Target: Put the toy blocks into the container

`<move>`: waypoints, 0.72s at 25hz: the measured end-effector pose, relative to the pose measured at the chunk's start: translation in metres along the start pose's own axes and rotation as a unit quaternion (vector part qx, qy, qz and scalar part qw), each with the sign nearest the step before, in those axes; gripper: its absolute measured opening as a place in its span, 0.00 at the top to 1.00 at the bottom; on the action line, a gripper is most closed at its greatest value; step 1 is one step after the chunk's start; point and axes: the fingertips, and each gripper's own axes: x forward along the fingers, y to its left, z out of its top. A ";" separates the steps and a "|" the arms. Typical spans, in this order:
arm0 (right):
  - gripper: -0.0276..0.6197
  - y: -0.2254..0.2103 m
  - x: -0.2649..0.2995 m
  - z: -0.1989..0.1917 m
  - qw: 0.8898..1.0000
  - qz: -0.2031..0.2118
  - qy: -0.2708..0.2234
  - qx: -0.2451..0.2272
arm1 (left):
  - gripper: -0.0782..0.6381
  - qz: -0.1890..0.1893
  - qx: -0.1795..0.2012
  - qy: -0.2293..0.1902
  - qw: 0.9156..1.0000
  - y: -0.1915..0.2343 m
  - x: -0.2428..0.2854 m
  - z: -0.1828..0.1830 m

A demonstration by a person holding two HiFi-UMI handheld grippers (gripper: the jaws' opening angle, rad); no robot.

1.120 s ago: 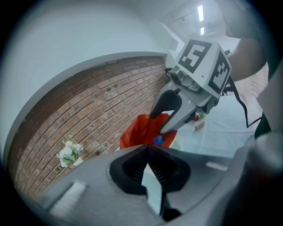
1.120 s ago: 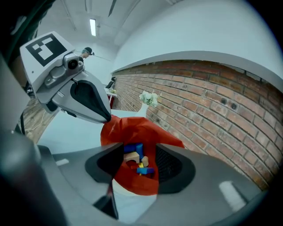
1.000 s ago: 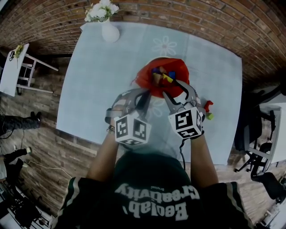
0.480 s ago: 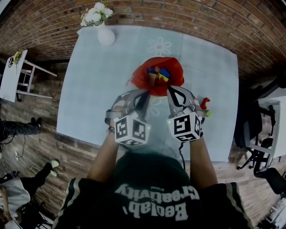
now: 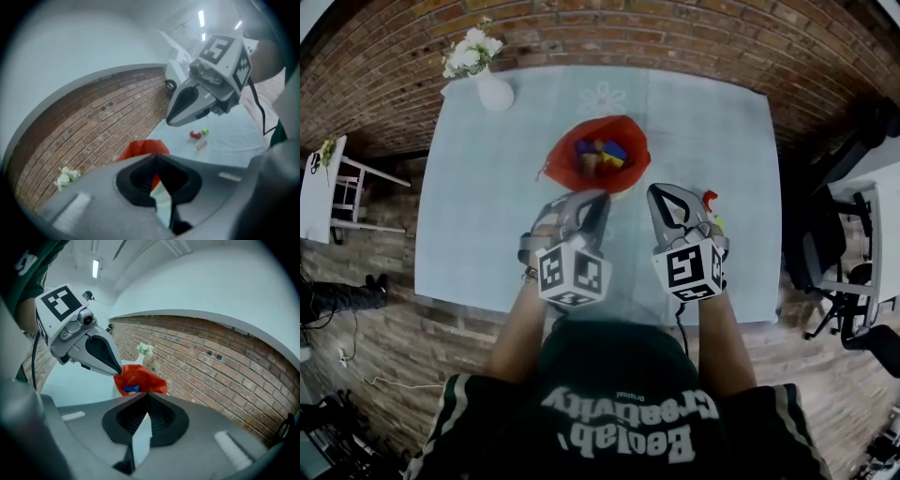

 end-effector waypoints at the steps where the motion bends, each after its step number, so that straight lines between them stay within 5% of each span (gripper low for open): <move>1: 0.95 -0.003 -0.007 -0.003 1.000 -0.002 0.001 0.004 | 0.88 -0.003 0.004 -0.003 1.000 -0.004 0.001 0.006; 18: 0.95 -0.058 -0.105 -0.059 0.997 -0.069 0.025 0.037 | 0.88 -0.054 0.053 -0.056 0.996 -0.076 0.033 0.097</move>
